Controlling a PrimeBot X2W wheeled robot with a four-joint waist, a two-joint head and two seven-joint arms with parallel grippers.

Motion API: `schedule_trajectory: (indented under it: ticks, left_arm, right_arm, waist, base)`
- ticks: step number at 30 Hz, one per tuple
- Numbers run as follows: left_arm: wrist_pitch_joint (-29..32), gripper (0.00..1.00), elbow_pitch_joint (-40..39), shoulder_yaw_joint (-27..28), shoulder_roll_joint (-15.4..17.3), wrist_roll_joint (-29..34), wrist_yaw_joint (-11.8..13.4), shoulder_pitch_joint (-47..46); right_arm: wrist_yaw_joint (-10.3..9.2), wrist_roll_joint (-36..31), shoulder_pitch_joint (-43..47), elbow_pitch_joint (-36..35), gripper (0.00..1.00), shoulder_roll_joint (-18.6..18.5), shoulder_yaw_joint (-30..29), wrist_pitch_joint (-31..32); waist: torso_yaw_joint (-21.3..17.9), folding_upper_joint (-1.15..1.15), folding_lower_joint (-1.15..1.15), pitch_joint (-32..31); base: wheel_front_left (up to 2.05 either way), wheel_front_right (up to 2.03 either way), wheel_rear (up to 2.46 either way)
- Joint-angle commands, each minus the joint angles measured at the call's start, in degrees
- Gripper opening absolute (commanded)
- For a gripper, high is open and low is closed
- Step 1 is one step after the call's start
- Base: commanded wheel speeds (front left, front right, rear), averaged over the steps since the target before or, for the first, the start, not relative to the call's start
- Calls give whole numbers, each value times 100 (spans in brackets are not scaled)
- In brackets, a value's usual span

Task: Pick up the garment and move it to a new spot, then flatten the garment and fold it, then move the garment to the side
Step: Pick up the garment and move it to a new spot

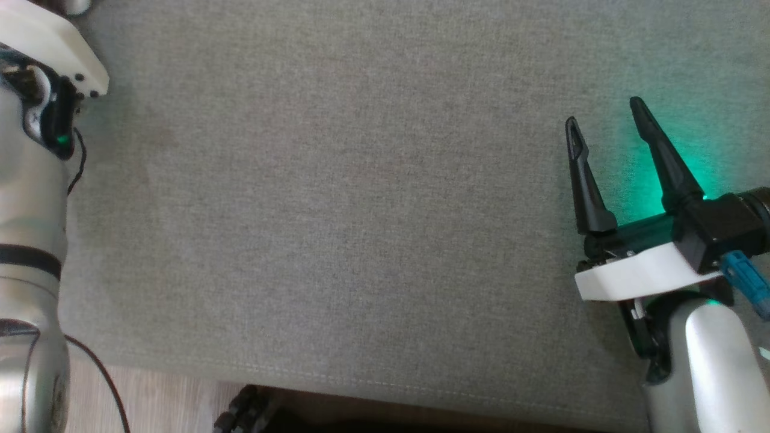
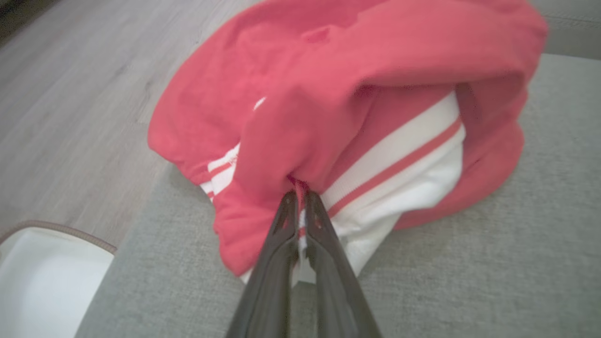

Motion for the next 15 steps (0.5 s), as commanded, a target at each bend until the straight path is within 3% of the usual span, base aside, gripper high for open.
schedule_trajectory:
  ticks: [1,9,15]
  left_arm:
    - [-115,0,-74,26,378,73,-24,-67]
    - [-449,0,-179,-300,454,232,-92,-254]
    - [-565,0,-636,-839,357,381,-128,-395]
  right_arm:
    - [37,68,16,-134,100,-5,163,-68]
    - [37,321,-5,233,100,-5,159,-299]
    - [37,631,68,606,100,-5,94,-555]
  waist:
    - [7,0,0,-161]
    - [-43,0,0,-851]
    - [-228,0,0,-1611]
  base:
    - [0,0,0]
    - [0,0,0]
    - [0,0,0]
